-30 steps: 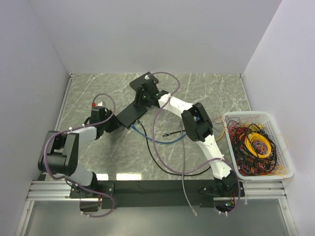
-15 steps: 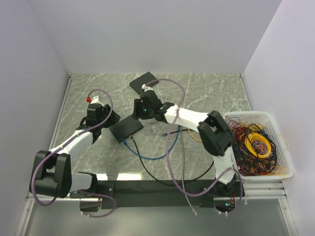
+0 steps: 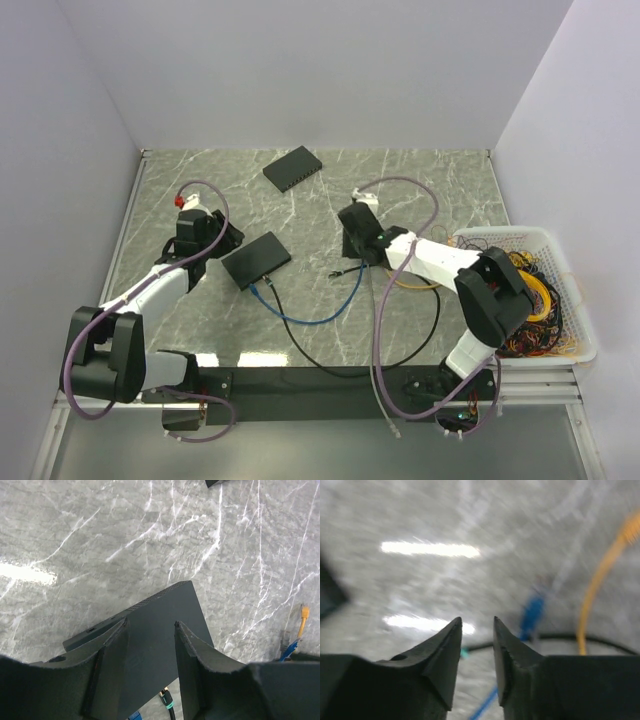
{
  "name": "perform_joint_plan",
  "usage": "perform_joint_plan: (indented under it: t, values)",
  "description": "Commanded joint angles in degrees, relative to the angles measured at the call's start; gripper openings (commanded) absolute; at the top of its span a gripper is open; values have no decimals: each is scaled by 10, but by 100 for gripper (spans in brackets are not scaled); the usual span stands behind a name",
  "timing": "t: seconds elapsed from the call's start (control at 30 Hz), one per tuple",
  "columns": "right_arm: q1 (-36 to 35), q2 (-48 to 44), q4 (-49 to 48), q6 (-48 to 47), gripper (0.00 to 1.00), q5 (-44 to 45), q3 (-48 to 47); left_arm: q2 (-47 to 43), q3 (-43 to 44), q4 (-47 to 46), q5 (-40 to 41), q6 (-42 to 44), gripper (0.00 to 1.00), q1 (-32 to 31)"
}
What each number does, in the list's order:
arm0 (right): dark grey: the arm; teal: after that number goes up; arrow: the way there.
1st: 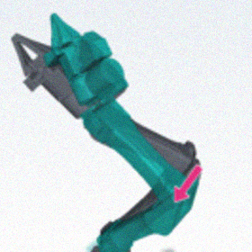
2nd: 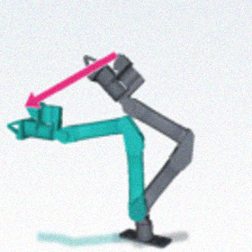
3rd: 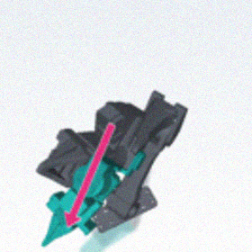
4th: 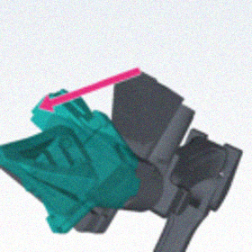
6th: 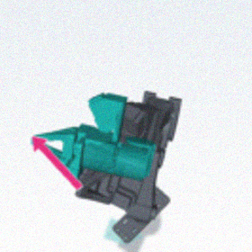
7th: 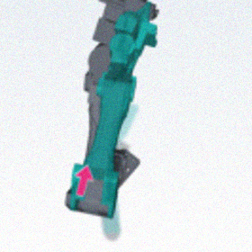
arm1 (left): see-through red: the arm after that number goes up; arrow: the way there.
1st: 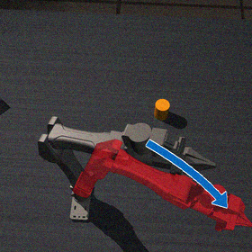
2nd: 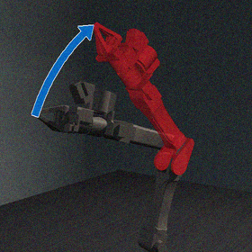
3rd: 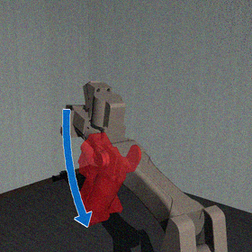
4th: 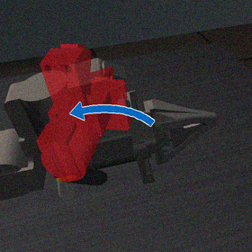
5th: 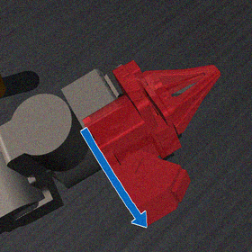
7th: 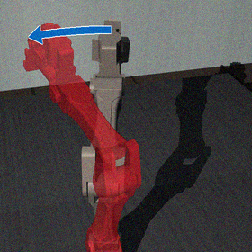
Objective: Insert the plug into the switch port
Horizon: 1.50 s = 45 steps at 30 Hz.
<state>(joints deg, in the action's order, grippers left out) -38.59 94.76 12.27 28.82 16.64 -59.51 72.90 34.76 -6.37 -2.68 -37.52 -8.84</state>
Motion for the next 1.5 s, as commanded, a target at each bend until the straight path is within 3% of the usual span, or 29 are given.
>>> perform_joint_plan:
  t: [0.0, 0.53, 1.4, 1.47]
  values:
    - [-1, -69, 10, 16, 37, 37, 39, -19, 7, -30, 7, 0, 47, 0]
    - [-5, -134, 43, 62, 36, 86, 135, -31, -4, -36, 0, -4, 46, 0]
    - [-4, -9, 29, 68, 33, 61, 92, -25, -2, -28, 11, 6, 44, 0]
    - [-4, 0, 26, 69, 29, 59, 94, -25, -1, -26, 13, 6, 44, 0]
